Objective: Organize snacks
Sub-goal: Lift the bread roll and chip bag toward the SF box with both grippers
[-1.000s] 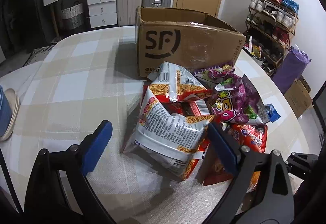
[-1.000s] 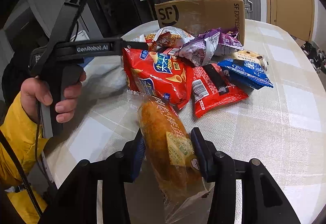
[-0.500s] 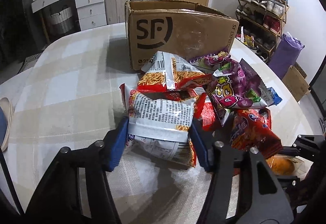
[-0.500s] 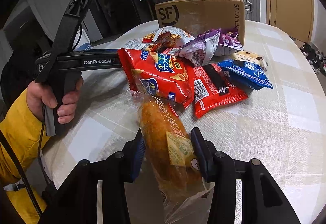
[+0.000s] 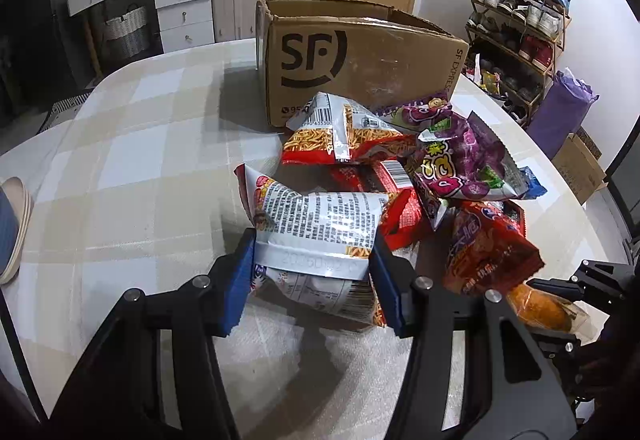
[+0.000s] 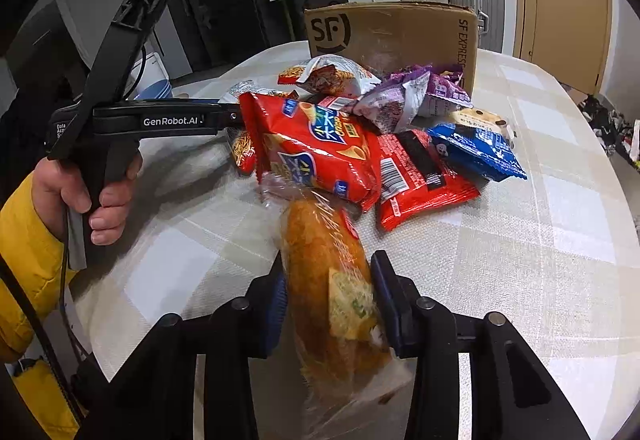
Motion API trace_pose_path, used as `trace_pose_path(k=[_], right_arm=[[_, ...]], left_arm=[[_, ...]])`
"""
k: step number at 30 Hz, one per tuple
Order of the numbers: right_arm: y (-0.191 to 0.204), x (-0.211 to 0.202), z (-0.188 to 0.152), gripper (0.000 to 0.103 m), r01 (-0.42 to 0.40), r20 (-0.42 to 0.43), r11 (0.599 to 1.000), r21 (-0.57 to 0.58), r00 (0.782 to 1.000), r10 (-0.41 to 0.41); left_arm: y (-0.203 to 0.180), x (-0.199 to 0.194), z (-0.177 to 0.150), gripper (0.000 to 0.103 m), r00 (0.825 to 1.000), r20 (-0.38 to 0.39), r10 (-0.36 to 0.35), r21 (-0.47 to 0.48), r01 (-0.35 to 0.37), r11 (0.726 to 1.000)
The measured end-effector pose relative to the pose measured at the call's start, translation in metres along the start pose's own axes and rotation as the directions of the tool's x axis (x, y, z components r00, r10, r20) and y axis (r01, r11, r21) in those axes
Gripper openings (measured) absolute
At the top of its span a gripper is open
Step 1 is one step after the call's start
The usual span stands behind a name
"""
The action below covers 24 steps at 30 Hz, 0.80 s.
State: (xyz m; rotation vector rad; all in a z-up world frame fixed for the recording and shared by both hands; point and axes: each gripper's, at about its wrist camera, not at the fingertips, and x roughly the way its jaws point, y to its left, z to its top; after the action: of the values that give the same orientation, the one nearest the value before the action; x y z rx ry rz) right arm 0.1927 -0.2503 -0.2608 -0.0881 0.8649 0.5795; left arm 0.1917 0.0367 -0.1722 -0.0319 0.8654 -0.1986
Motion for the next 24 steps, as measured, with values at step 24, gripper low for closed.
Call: trace_pose_path(k=[24], right_arm=[[-0.004,-0.04,-0.004,0.027,-0.067,0.07,0.992,0.103,0.996,0.06]], left_arm=[[-0.008,-0.081,-0.014,0.051,0.993,0.103,-0.052,-0.007,0.053,0.999]])
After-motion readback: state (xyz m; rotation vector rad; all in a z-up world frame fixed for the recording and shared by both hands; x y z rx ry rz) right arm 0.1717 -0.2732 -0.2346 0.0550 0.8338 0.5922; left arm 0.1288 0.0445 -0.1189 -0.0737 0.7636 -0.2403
